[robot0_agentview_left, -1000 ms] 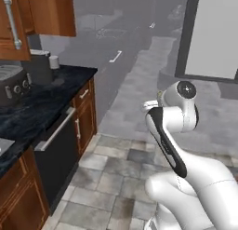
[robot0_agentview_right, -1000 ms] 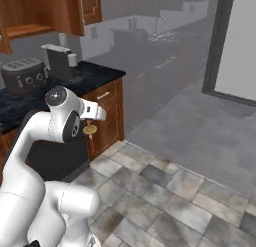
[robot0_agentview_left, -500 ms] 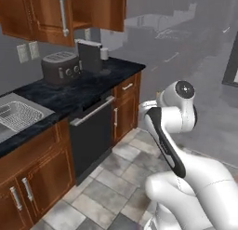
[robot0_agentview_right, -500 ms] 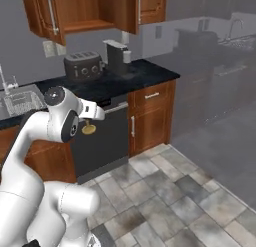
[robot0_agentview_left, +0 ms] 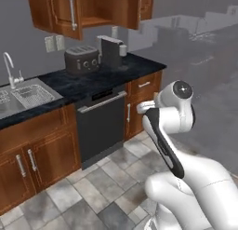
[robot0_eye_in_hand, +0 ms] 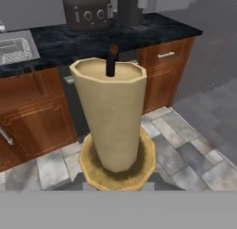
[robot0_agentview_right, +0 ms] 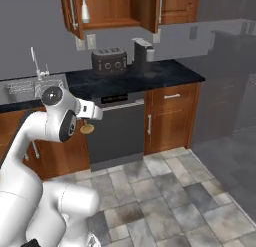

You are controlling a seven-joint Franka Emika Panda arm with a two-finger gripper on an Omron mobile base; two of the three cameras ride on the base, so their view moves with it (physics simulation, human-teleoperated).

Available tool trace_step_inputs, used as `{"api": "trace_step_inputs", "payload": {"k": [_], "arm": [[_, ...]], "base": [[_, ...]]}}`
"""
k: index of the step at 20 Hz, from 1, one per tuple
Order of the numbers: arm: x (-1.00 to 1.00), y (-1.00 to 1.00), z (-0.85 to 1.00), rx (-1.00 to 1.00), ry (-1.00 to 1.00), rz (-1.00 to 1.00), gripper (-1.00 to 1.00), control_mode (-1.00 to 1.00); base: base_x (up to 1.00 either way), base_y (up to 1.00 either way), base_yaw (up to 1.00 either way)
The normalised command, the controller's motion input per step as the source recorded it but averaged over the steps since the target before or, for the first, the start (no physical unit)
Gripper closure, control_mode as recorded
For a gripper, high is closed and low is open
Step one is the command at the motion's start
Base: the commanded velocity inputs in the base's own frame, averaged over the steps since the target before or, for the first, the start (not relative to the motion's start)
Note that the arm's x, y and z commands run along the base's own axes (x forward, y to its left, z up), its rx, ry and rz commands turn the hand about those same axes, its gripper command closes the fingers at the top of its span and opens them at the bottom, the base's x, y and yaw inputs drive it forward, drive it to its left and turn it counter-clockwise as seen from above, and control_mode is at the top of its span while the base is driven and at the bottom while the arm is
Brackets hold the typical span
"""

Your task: Pick the candle and candle from the dining table and place them in the open cabinet. Close the cabinet after placing the objects.

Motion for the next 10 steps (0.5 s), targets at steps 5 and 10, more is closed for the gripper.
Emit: {"api": "trace_step_inputs", "payload": {"k": [5, 10], "arm": [[0.0, 0.0, 0.0, 0.0, 0.0, 0.0, 1.0, 1.0], [0.0, 0.0, 0.0, 0.0, 0.0, 0.0, 1.0, 1.0]], "base": [[-0.06, -0.95, 0.35], [0.09, -0.8, 0.27]]}}
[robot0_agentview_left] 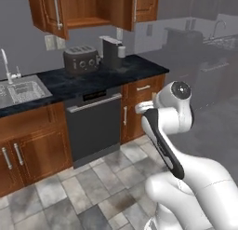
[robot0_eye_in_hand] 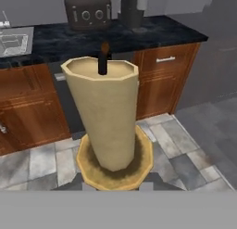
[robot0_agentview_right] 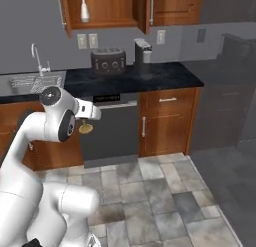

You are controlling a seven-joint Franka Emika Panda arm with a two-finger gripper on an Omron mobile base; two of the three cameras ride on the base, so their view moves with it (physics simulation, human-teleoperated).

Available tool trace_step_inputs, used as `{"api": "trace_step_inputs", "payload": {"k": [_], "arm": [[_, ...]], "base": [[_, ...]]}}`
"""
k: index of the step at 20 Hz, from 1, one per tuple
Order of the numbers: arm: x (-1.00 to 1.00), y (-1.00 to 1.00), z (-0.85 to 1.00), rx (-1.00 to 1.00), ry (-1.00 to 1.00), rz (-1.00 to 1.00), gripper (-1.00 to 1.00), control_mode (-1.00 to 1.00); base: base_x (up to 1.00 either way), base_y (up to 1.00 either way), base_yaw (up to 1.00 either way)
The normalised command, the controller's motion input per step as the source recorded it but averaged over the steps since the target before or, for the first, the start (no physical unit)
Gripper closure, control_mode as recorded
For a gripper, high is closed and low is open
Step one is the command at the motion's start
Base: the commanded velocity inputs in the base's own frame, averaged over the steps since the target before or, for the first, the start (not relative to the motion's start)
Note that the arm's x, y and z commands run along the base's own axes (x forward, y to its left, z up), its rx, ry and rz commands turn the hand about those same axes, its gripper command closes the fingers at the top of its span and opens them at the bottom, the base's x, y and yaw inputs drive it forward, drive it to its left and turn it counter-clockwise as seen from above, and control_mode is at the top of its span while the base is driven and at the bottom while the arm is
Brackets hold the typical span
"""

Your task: Pick the candle and candle from the dining table and place them in the open cabinet. Close the cabinet after placing the objects.

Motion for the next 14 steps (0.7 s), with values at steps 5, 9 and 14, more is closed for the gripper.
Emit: {"api": "trace_step_inputs", "payload": {"k": [5, 9, 14], "arm": [[0.0, 0.0, 0.0, 0.0, 0.0, 0.0, 1.0, 1.0], [0.0, 0.0, 0.0, 0.0, 0.0, 0.0, 1.0, 1.0], [0.0, 0.0, 0.0, 0.0, 0.0, 0.0, 1.0, 1.0]], "base": [[0.46, -0.4, 0.19], [0.63, -0.16, 0.16], [0.78, -0.02, 0.15]]}}
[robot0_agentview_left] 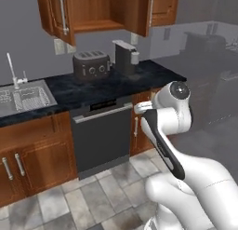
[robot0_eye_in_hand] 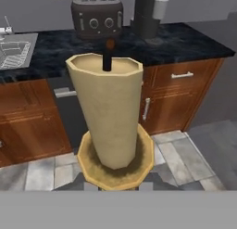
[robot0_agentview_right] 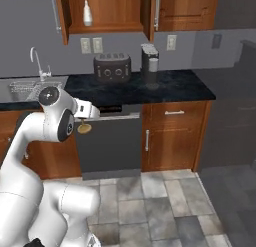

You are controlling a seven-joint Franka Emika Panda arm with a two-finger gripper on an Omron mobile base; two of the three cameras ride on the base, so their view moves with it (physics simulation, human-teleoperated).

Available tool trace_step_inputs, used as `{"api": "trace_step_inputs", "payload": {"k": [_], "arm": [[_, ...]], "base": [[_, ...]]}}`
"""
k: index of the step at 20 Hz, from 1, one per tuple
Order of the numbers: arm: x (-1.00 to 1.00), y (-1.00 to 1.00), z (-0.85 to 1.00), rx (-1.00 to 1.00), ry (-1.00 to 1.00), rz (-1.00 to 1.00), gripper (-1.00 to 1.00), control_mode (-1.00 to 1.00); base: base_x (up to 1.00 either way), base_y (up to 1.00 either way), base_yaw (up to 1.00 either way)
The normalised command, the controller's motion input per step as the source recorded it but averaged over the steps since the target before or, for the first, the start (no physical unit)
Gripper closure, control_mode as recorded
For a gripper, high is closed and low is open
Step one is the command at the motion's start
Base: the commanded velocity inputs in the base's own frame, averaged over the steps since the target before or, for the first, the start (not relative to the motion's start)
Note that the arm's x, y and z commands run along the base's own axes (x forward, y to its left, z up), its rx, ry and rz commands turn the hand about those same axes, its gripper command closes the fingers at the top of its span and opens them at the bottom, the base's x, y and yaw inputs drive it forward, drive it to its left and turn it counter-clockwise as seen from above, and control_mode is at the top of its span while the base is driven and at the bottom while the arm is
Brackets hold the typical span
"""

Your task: Pick the candle and candle from the dining table and place them in the open cabinet. Close the cabinet after placing the objects.

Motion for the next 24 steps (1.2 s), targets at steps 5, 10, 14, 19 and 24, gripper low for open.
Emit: {"api": "trace_step_inputs", "payload": {"k": [5, 10, 14, 19, 24], "arm": [[0.0, 0.0, 0.0, 0.0, 0.0, 0.0, 1.0, 1.0], [0.0, 0.0, 0.0, 0.0, 0.0, 0.0, 1.0, 1.0], [0.0, 0.0, 0.0, 0.0, 0.0, 0.0, 1.0, 1.0], [0.0, 0.0, 0.0, 0.0, 0.0, 0.0, 1.0, 1.0], [0.0, 0.0, 0.0, 0.0, 0.0, 0.0, 1.0, 1.0]], "base": [[0.8, -0.13, 0.18], [0.59, -0.56, 0.24], [0.44, -0.68, 0.27], [0.5, -0.4, 0.21], [0.74, 0.0, 0.1]]}}
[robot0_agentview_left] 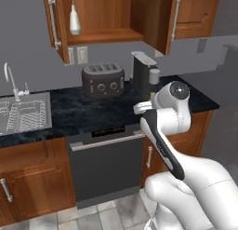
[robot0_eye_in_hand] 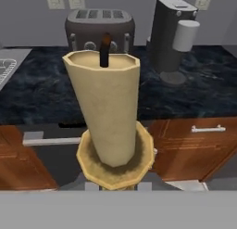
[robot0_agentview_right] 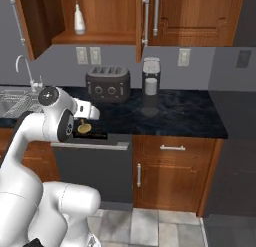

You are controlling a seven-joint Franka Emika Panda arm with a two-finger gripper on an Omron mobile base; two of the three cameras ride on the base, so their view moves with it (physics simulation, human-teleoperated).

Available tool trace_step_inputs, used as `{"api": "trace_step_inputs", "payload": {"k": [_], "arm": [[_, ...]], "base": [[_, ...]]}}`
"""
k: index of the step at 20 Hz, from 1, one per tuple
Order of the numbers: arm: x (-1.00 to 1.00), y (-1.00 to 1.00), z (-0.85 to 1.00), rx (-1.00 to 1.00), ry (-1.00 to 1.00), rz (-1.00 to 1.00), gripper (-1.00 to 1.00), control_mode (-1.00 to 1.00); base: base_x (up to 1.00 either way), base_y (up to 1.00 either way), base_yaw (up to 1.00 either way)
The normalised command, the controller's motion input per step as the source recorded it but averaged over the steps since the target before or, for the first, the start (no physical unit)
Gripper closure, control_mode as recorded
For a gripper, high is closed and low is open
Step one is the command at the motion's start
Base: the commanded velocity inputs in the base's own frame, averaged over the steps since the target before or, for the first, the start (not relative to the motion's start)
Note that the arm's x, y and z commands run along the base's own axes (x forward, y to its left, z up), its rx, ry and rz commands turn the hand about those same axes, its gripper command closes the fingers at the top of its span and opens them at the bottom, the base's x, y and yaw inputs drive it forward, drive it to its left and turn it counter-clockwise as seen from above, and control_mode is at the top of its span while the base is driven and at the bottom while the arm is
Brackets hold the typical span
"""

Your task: Pick the candle and candle from the dining table and place them in the open cabinet. Close the cabinet after placing the objects.

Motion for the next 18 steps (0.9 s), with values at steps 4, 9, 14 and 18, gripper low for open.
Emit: {"api": "trace_step_inputs", "payload": {"k": [4, 9, 14, 18], "arm": [[0.0, 0.0, 0.0, 0.0, 0.0, 0.0, 1.0, 1.0], [0.0, 0.0, 0.0, 0.0, 0.0, 0.0, 1.0, 1.0], [0.0, 0.0, 0.0, 0.0, 0.0, 0.0, 1.0, 1.0], [0.0, 0.0, 0.0, 0.0, 0.0, 0.0, 1.0, 1.0]], "base": [[0.72, 0.0, 0.06], [0.62, 0.0, 0.05], [0.61, 0.0, 0.07], [0.52, 0.0, 0.06]]}}
